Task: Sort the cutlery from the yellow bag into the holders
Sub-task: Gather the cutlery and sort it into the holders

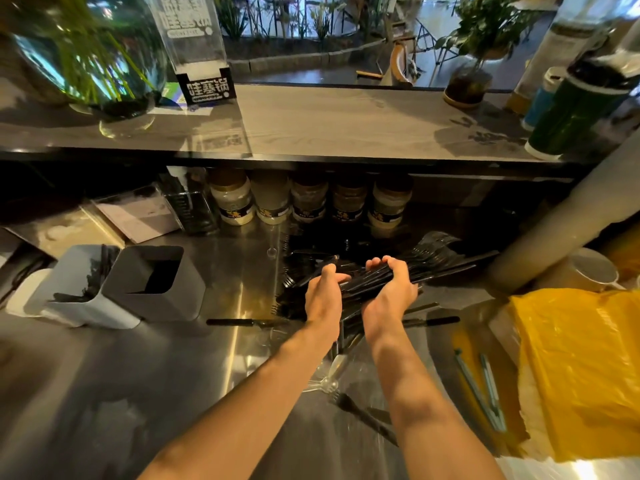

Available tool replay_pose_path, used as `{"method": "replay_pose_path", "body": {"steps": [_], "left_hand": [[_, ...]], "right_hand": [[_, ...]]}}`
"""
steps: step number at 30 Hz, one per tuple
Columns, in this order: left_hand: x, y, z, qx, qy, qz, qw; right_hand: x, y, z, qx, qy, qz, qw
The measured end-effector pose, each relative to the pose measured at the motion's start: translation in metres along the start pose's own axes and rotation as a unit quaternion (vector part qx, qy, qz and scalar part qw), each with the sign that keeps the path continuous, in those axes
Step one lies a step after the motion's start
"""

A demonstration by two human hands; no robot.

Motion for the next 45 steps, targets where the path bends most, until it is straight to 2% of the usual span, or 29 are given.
{"method": "replay_pose_path", "body": {"steps": [5,8,11,14,16,18,23,26,28,31,39,42,45], "left_hand": [[0.004,0.006,-0.004,-0.021,-0.049,-0.026,0.998],[0.013,0.013,-0.011,-0.019,-0.156,-0.096,0.983],[0.029,0.012,-0.012,0.018,-0.167,-0.137,0.976],[0.036,0.007,0.004,-0.002,-0.082,-0.154,0.985],[0.038,0.003,0.023,-0.061,-0.003,-0.139,0.988],[0.041,-0.001,0.046,-0.153,0.017,-0.125,0.98],[0.052,-0.012,0.109,-0.341,-0.094,-0.121,0.928],[0.049,-0.019,0.132,-0.355,-0.209,-0.165,0.896],[0.048,-0.029,0.127,-0.319,-0.273,-0.169,0.892],[0.052,-0.035,0.109,-0.312,-0.268,-0.127,0.903],[0.048,-0.028,0.08,-0.281,-0.272,-0.232,0.89],[0.056,-0.027,0.082,-0.301,-0.253,-0.225,0.892],[0.059,-0.021,0.072,-0.321,-0.175,-0.12,0.923]], "right_hand": [[0.008,0.017,0.011,-0.023,0.025,-0.032,0.999],[0.01,0.019,0.009,0.002,0.111,-0.068,0.991],[0.014,0.013,0.006,0.013,0.216,-0.142,0.966],[0.017,0.014,0.006,-0.018,0.314,-0.227,0.922],[0.019,0.015,0.007,-0.045,0.375,-0.285,0.881],[0.02,0.015,0.008,-0.062,0.426,-0.338,0.837],[0.017,0.022,0.006,-0.096,0.517,-0.442,0.727],[0.017,0.024,0.007,-0.106,0.541,-0.456,0.698],[0.017,0.025,0.008,-0.102,0.547,-0.452,0.697],[0.02,0.026,0.009,-0.104,0.549,-0.452,0.695],[0.011,0.018,0.013,-0.129,0.547,-0.428,0.708],[0.01,0.016,0.01,-0.133,0.518,-0.403,0.743],[0.004,0.014,0.005,-0.125,0.459,-0.342,0.81]]}}
Point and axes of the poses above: each hand's wrist, its own y-axis away from the middle knuckle, its own x-axis out of the back of the hand, z = x × y, the point moved 1 cm from there along -y, towards the middle knuckle, and after that the axes turned 4 degrees about -z, right-handed, at the moved point
